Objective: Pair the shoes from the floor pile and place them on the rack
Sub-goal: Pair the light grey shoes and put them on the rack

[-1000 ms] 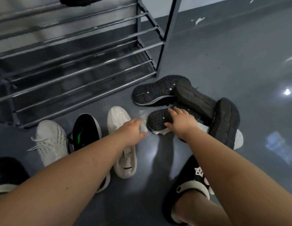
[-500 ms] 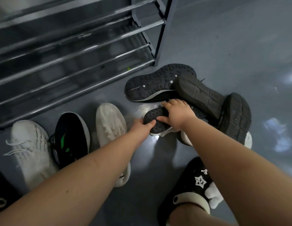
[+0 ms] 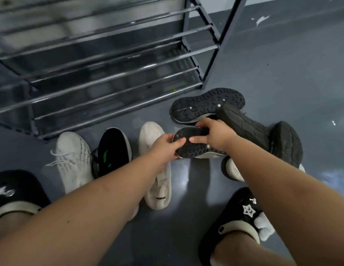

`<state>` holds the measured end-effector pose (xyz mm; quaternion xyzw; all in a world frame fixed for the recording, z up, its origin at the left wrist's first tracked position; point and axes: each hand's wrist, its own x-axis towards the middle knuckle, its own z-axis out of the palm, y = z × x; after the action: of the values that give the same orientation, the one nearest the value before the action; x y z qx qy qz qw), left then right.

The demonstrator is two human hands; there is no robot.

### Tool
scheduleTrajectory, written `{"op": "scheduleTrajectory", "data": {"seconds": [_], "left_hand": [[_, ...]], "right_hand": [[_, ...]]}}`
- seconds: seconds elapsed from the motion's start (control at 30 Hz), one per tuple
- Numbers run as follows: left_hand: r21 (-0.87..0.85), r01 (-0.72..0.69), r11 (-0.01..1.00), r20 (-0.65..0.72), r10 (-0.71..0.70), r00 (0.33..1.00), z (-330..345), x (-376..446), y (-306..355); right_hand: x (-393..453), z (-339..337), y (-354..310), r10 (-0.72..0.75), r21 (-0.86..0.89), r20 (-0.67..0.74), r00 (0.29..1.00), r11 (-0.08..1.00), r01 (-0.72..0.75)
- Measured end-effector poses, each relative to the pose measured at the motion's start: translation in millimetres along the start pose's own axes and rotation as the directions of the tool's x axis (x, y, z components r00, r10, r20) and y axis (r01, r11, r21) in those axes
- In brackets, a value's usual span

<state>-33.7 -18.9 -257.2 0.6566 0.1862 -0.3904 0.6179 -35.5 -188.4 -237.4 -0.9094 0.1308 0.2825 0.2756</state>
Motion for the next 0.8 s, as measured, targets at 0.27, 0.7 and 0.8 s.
{"op": "scheduleTrajectory", "data": {"seconds": [0.27,0.7,0.8], "left_hand": [[0.187,-0.241,0.952,-0.099,0.262,0.960,-85,-80,27],[0.676,-0.367,0.639,-0.231,0.657,0.718,-130,-199,59],[0.708,-0.400,0.582,-0.172,0.692,0.701,-124,-211,53]], "right_hand": [[-51,21,-86,-0.178,0.091,-0.156,0.972,0.977,0.193],[-164,6,-187,0.052,0.764,0.138,0.989,0.630,-0.139],[-174,9,-198,0.030,0.904,0.173,0.984,0.392,-0.171]]}}
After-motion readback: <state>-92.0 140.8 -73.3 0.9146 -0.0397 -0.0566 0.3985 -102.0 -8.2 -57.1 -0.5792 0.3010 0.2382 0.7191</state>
